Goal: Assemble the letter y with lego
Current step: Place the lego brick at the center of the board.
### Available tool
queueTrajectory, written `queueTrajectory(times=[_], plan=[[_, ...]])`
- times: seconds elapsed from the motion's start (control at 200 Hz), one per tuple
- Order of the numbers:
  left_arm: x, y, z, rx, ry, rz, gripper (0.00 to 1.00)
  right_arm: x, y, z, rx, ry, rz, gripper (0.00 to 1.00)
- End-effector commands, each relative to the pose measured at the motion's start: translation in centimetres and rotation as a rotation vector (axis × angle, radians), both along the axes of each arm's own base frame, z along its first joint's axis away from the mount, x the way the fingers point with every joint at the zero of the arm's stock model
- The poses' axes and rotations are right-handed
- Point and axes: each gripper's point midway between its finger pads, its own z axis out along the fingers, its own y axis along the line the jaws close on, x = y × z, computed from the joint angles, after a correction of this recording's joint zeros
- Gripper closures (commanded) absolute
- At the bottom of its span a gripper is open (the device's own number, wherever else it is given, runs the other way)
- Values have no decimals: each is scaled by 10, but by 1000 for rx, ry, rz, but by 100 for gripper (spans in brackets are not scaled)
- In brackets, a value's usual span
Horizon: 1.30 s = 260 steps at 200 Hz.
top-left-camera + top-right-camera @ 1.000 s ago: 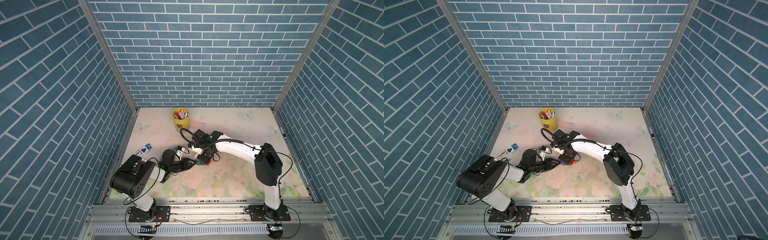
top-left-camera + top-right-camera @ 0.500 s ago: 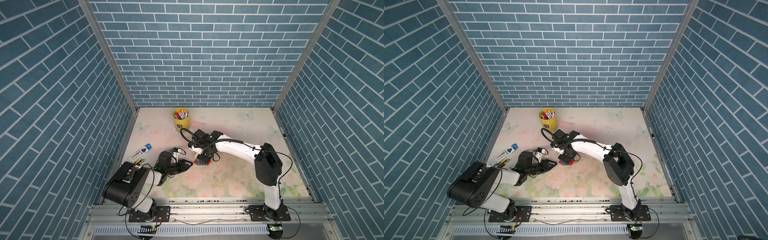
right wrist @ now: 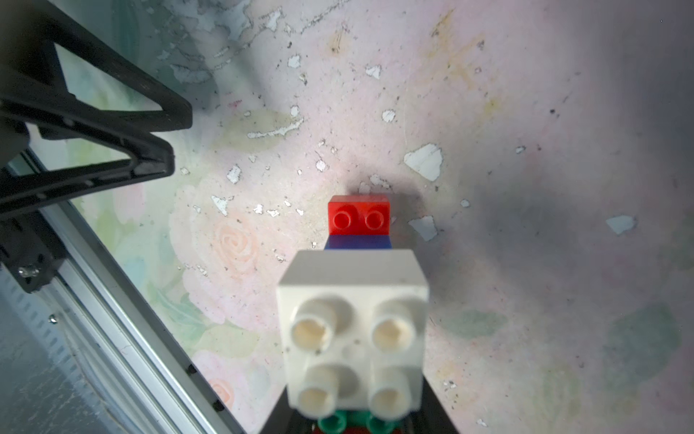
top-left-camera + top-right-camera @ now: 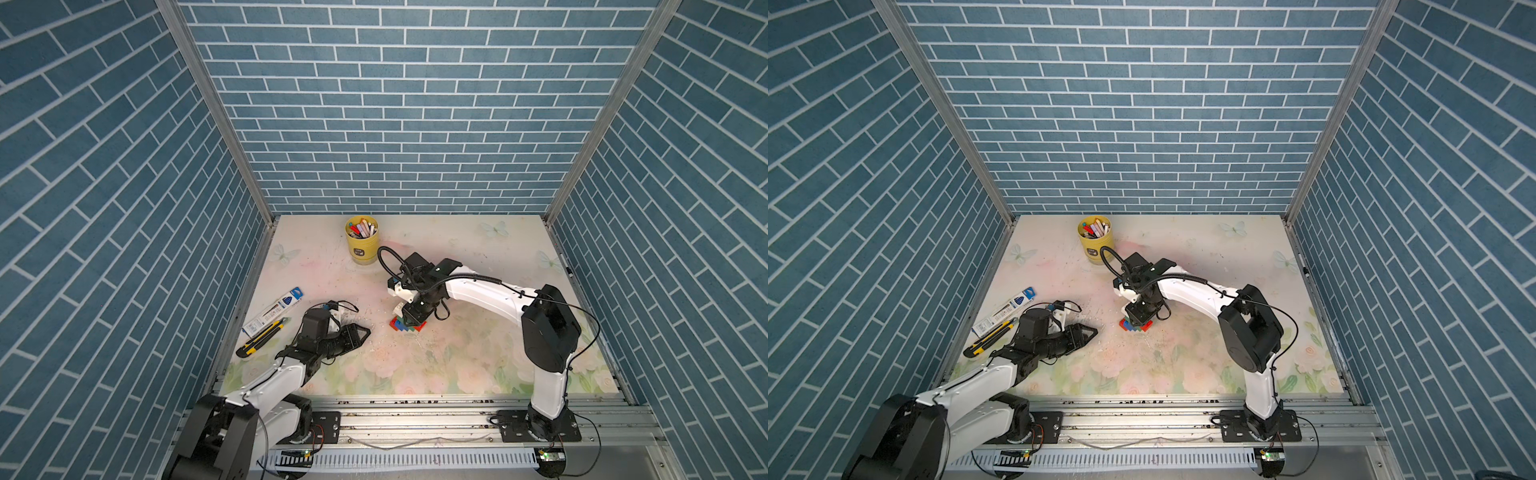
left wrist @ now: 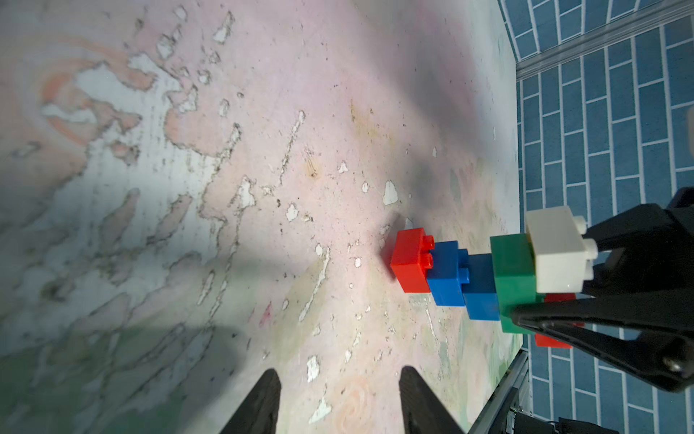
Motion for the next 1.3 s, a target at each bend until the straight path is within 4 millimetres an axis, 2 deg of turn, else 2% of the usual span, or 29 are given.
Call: queueTrajectory(times=[0.0, 0.225, 0.495, 1.05, 1.295], plan=[[-15, 11, -14, 41, 69, 24, 46, 0, 6, 25, 135, 23, -35, 79], [-12, 9, -4, 19, 58, 29, 45, 6, 1, 27, 254, 89, -80, 79], [-9, 5, -5, 3, 73, 24, 44, 13, 1, 28, 378, 193, -88, 78], [-8, 4, -10, 6, 89, 21, 44, 10, 4, 1, 490, 403, -87, 77], [-8, 5, -12, 13, 94, 22, 44, 13, 3, -11, 499, 445, -103, 76]])
